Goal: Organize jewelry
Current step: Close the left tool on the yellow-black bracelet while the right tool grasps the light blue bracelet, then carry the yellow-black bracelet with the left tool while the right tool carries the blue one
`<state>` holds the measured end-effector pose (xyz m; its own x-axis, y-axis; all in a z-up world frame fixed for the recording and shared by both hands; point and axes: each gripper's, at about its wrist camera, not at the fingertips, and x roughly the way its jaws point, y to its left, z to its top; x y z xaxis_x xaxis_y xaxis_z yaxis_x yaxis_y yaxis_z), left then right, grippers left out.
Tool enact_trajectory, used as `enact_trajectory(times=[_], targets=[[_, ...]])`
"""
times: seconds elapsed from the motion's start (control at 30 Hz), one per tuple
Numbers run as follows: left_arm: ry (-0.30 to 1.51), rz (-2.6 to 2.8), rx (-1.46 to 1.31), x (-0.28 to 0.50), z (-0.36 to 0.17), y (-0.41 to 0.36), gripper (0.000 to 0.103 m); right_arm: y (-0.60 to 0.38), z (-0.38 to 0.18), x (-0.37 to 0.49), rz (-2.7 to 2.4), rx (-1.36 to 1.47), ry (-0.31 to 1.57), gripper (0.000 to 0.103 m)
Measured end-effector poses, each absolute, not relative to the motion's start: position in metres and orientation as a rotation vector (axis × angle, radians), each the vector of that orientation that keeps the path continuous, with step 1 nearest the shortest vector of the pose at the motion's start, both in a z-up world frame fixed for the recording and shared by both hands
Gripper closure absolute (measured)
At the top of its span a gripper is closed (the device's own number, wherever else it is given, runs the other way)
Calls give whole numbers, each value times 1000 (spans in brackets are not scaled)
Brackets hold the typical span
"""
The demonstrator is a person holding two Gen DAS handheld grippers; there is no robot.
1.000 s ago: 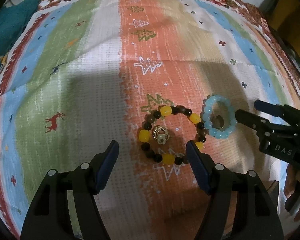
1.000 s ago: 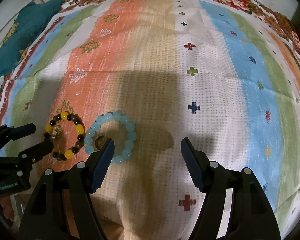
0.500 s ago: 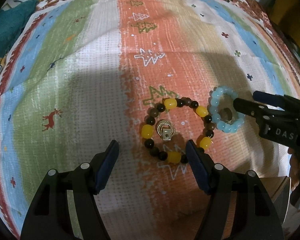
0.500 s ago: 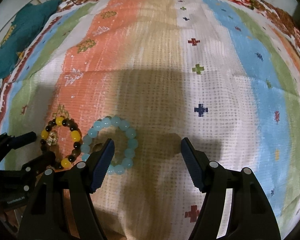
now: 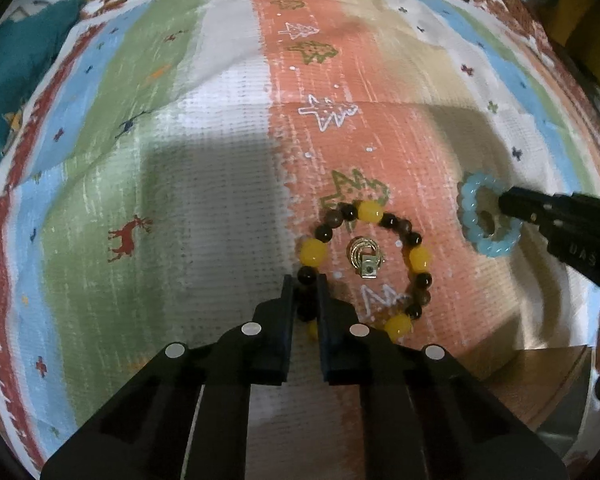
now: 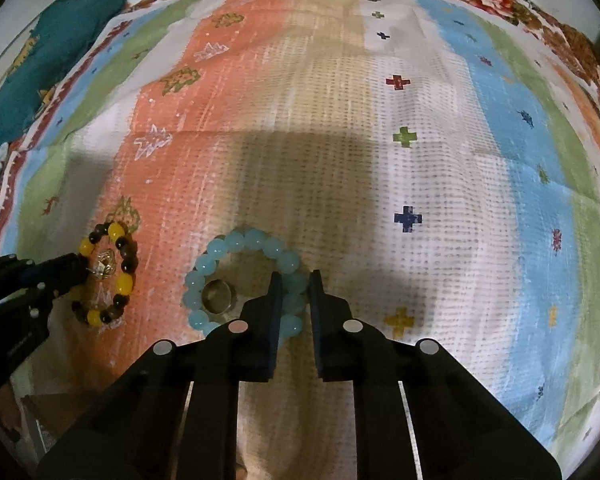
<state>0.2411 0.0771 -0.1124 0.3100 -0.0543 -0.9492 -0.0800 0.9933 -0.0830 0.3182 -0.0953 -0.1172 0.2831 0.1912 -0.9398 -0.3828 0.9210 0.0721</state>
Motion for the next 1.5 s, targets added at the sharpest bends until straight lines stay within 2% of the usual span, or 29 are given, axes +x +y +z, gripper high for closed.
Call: enact_trajectory(times=[0.83,1.5], targets=[[1073,-104,-207,226,-42,55,93,-88,-60,278,515,-170,1124,91],[1006,-81,-230,208,-19,61,94,-86,-37,252,546,-185,1055,91]])
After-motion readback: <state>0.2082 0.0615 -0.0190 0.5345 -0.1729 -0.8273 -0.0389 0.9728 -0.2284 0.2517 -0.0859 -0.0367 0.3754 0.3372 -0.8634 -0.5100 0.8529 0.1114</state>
